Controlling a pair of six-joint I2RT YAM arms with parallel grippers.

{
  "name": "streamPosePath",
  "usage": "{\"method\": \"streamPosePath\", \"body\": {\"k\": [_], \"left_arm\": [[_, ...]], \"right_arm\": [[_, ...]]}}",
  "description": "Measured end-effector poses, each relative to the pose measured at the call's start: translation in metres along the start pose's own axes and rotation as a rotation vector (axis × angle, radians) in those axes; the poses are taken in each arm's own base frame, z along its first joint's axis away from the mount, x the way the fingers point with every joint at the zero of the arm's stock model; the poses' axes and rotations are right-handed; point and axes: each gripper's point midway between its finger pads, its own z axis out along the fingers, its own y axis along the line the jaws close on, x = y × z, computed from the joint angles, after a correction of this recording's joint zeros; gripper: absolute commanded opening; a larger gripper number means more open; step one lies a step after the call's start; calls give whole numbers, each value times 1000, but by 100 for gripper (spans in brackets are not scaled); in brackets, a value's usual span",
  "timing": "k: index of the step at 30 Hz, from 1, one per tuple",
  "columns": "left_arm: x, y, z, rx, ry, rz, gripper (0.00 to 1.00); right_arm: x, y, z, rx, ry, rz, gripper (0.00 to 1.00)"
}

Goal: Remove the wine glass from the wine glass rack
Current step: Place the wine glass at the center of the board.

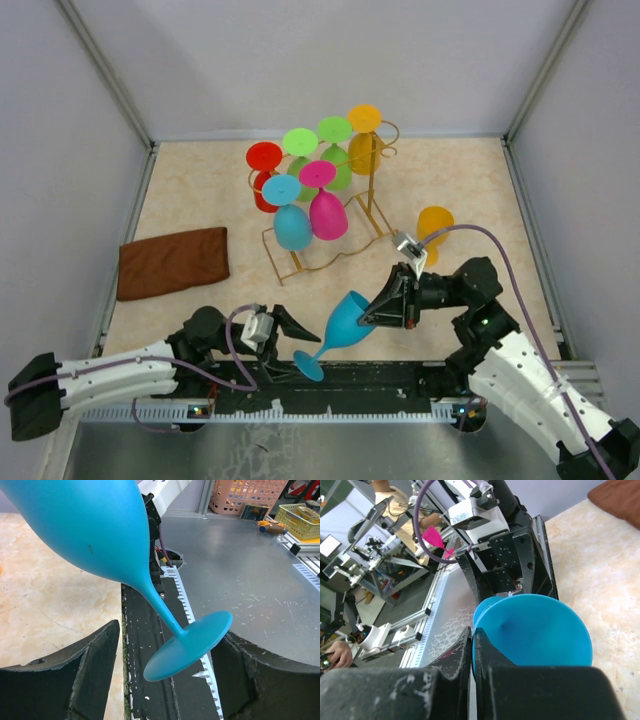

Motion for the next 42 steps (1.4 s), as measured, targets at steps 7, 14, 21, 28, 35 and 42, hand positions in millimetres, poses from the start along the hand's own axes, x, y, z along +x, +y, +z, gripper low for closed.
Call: {"method": "streamPosePath", "body": {"k": [7,14,21,28,35,42], "left_arm": [[-9,0,-1,-11,-32,14,85],[-11,3,-1,-30,-38,10,85],[-5,0,-1,-12,-14,-13,86],[-6,2,-1,-20,-13,-3,89],[-13,27,-5,-166,-43,6,99],[-6,40,-4,-239,5,-38,99]], "right_arm": [[-4,-4,-1,59,2,1,0],[-7,-6,-2,95,-1,2,0],[-12,-15,-3,171,-12,2,0],[-11,-29,-5,256,6,39,0],[-12,-44,-14,388,24,44,0],[-14,-70,-33,617,64,81,0]]}}
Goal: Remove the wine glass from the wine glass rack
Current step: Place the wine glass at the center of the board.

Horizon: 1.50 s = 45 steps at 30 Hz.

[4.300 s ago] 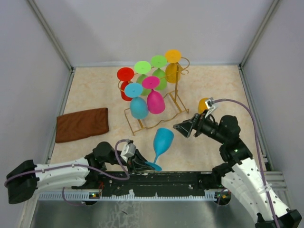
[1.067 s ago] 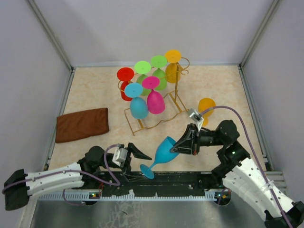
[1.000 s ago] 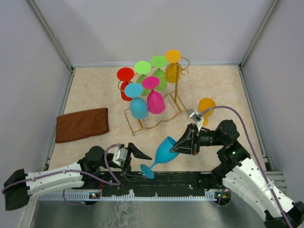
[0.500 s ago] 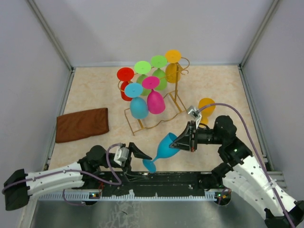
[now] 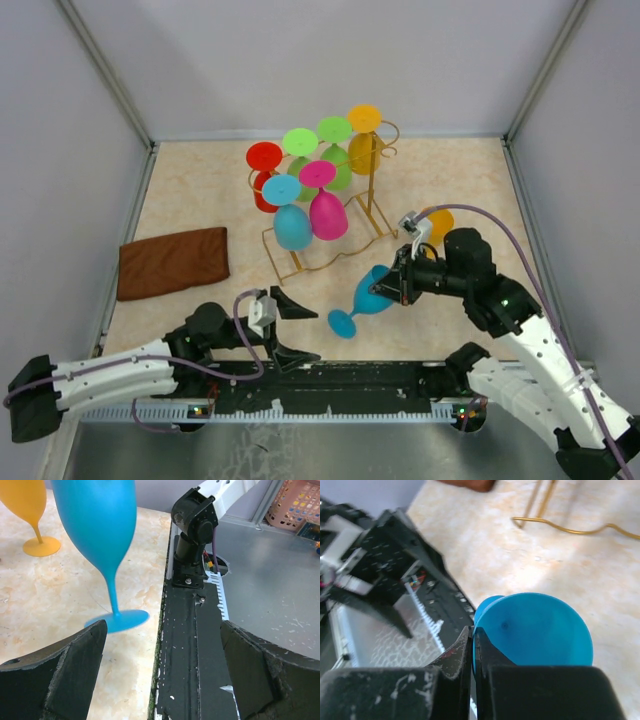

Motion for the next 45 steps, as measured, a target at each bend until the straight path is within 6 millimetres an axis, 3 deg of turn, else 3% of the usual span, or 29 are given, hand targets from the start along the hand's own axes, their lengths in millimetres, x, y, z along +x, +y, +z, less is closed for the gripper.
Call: {"method": "streamPosePath", "body": {"k": [4,10,15,18,23,26,37,45], "left_arm": [[-4,6,1,-36,-5,-16,100],[-1,11,1,-86,17,-83,100],[-11,11,3,-94,27,-106,100],[-14,10,4,-98,33,-122,100],[-16,11,3,-115,58,-150,100],[-28,10,2,-126,49,-155,100],[-63,31,-23,-307,-100,-198,100],[-33,54,-31,-460,-7,-251,100]], "right_arm": [[-5,-31,-4,198,11,16,0],[5,-81,-13,474,48,59,0],[8,-114,-26,675,57,70,0],[-2,-125,-37,769,23,58,0],[-38,-141,-64,922,-93,68,0],[-52,-152,-79,1009,-128,94,0],[-49,-182,-130,1260,-179,172,0],[-55,-213,-159,1372,-235,264,0]]}}
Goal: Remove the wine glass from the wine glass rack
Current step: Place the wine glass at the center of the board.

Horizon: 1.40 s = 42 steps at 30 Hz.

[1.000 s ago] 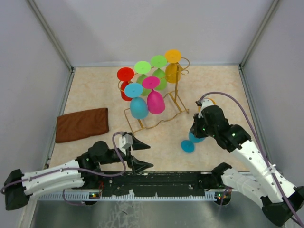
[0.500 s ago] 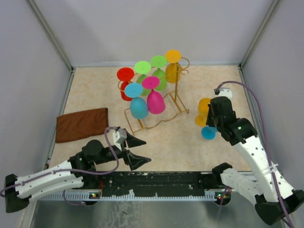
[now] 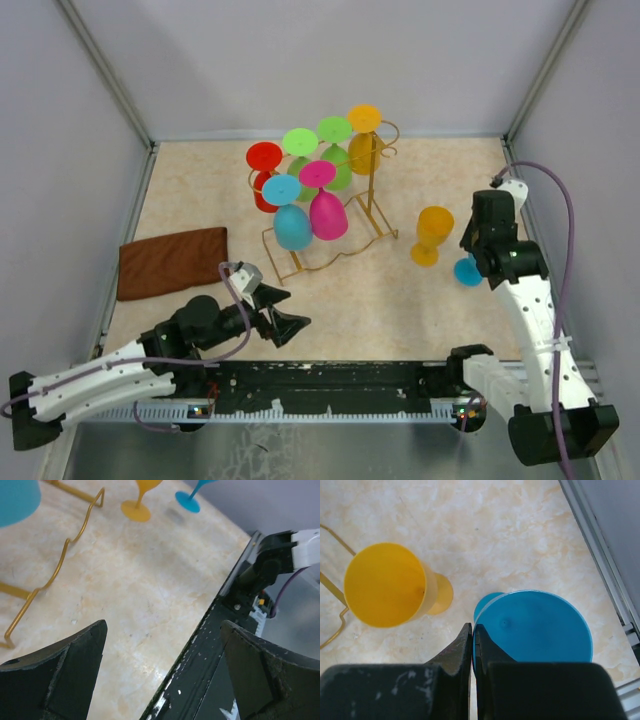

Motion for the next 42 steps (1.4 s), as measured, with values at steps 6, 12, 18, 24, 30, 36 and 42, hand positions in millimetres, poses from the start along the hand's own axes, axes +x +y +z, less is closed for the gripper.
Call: {"method": "streamPosePath", "body": {"k": [6,12,18,24,30,36,42], "left_arm": [[26,22,5,-117,122,2,100],[22,24,6,-141,114,5,100],[17,28,3,-165,108,9,100],[15,29,-2,-166,99,8,100],[13,30,-2,-171,93,8,100],[14,30,-2,-174,99,9,100],[15,30,-2,-174,100,10,100]], "right_arm": [[-2,3,17,8,-16,15,0],[1,11,40,17,4,12,0],[5,19,62,16,30,11,0],[15,26,72,-7,44,13,0],[10,34,78,-38,32,21,0],[8,42,81,-73,30,29,0],[8,48,82,-105,33,32,0]]}}
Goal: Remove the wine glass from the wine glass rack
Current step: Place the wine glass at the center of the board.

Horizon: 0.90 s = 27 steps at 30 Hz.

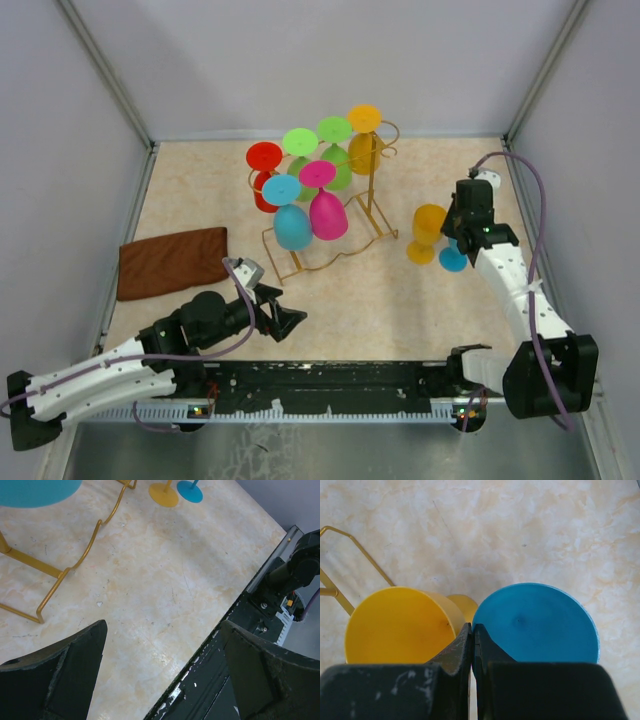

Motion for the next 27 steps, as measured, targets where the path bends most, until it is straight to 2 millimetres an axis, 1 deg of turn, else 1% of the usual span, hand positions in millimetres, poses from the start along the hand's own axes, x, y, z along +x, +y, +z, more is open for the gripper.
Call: {"method": "streamPosePath", "body": {"k": [9,17,23,27], "left_arm": [[1,0,0,-2,4,1,100],[3,1,1,-6,10,2,100],[4,2,2,-9,16,3,100],[4,2,2,-10,15,3,100]], "right_arm": [[0,4,0,-22,1,-7,0],[-2,-5,-1,25,-6,-24,0],[-2,-5,-1,23,-5,-27,0],[-2,-5,-1,23,-5,-27,2]]}}
